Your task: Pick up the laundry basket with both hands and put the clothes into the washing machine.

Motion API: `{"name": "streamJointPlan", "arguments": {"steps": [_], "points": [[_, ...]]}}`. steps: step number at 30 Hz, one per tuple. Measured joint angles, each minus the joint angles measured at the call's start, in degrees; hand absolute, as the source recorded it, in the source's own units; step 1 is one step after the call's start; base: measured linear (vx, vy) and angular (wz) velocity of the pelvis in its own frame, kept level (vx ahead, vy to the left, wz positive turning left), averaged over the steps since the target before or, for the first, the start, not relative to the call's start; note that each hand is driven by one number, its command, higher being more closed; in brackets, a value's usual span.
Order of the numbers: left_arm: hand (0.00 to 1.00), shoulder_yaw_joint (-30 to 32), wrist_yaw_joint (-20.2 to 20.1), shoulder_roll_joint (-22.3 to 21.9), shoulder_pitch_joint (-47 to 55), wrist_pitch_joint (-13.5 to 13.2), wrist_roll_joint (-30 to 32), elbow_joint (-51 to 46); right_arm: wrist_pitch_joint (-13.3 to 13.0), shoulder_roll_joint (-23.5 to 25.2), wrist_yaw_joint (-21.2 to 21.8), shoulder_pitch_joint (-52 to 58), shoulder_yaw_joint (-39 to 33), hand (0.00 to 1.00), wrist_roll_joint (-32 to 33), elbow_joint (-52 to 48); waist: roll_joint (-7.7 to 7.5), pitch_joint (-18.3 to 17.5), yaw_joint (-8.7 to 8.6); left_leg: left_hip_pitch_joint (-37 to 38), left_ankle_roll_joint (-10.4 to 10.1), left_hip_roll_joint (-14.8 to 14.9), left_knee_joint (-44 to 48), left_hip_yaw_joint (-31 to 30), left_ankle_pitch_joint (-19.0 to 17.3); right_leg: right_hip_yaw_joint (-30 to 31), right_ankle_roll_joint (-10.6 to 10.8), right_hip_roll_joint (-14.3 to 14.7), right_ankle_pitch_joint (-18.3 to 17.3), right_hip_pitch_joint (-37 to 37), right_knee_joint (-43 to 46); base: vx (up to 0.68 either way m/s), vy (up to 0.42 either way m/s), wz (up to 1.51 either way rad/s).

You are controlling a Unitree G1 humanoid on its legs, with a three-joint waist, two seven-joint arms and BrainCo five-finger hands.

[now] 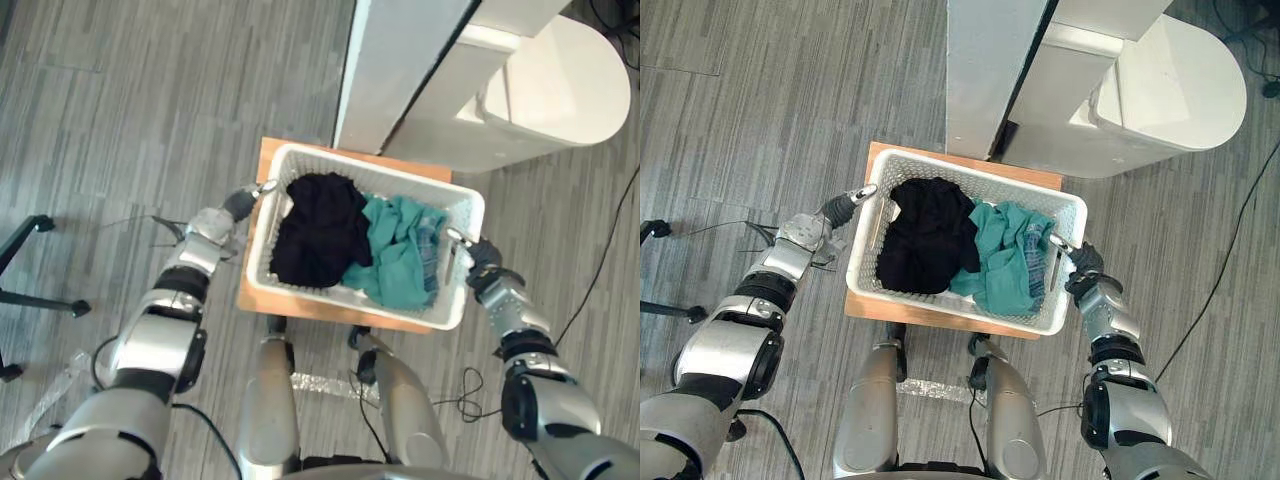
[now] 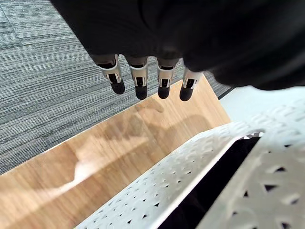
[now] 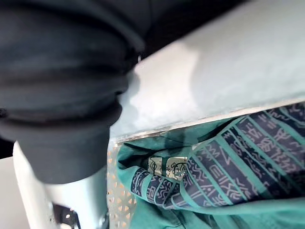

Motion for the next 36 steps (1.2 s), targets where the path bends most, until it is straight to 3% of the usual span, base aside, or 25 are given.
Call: {"name": "streamJointPlan", "arguments": {"steps": [3, 8, 10, 12, 17, 24, 31, 36], "points": [[0.00, -5.8, -1.1, 2.3, 0.8, -0.1, 0.7, -3.6, 0.0, -1.0, 0.5, 1.0, -0.1, 0.00, -2.5, 0.0, 0.01, 0.0, 0.18, -0.2, 0.0, 0.0, 0.2, -0.2, -0.1, -0.2, 0.0, 0.0, 0.0, 0.0, 0.1, 0.01, 0.006, 0.03], [0.00, -16.0, -2.1, 7.6, 2.5, -0.2, 2.1, -19.7, -1.1, -3.2, 0.6, 2.6, -0.3, 0.00, -3.7, -1.5, 0.51, 0.3, 1.27, -4.1, 0.1, 0.7, 4.4, -0.6, -2.2, -0.6, 0.3, 0.1, -0.3, -2.4, 1.8, -0.01, 0.010, -0.01], [0.00, -17.0, -1.8, 8.7, 3.4, 0.0, 2.1, -24.9, -1.9, -3.3, 0.6, 3.1, -0.4, 0.00, -3.7, -2.4, 0.62, 0.5, 1.28, -5.3, 0.5, 0.7, 5.6, -0.7, -2.6, -0.7, 0.3, 0.0, -0.3, -3.1, 2.2, -0.01, 0.043, 0.00], [0.00, -17.2, -2.1, 12.8, 6.2, -0.2, 1.0, -33.9, -2.9, -3.8, 0.5, 4.8, -0.5, 0.00, -3.6, -3.7, 0.77, 0.6, 1.41, -6.3, 0.2, 0.7, 6.2, -0.7, -2.9, -1.0, 0.3, -0.3, -0.3, -3.9, 2.8, 0.01, 0.021, 0.00], [0.00, -17.4, -5.0, 20.1, 11.0, -0.8, -5.4, -46.5, -3.8, -4.2, 0.8, 8.4, -2.0, 0.00, -2.9, -4.2, 1.19, 0.8, 3.04, -6.1, 0.2, 0.7, 6.2, -0.6, -3.0, -1.4, 0.3, -0.6, -1.1, -3.9, 3.6, 0.04, -0.014, 0.04], [0.00, -17.2, -6.1, 21.7, 15.7, -2.2, -7.4, -47.8, -3.9, -4.3, 1.5, 9.2, -2.0, 0.00, -2.6, -4.3, 1.43, 1.0, 2.93, -5.6, 0.3, 0.5, 6.0, 0.6, -2.9, -1.0, 0.3, -0.9, -1.1, -3.9, 3.6, 0.01, -0.004, -0.02], [0.00, -16.5, -7.3, 21.9, 24.8, -3.2, -6.2, -48.2, -1.7, -6.6, 1.5, 15.5, 6.6, 0.00, -2.5, -20.0, 1.98, 1.3, 2.86, -5.2, 0.2, 0.8, 5.4, 2.1, -3.0, 0.4, 0.3, -0.8, -1.1, -4.5, 3.4, 0.01, -0.019, -0.09], [0.00, -15.7, -8.3, 22.9, 26.1, -3.9, -6.2, -49.1, -1.3, -7.9, 1.5, 18.9, 9.1, 0.00, 1.0, -25.1, 1.98, 1.3, 2.84, -5.5, 0.3, 0.9, 5.4, 2.4, -2.9, 0.6, 0.3, -0.7, -1.1, -5.0, 3.4, 0.01, -0.007, -0.01]]}}
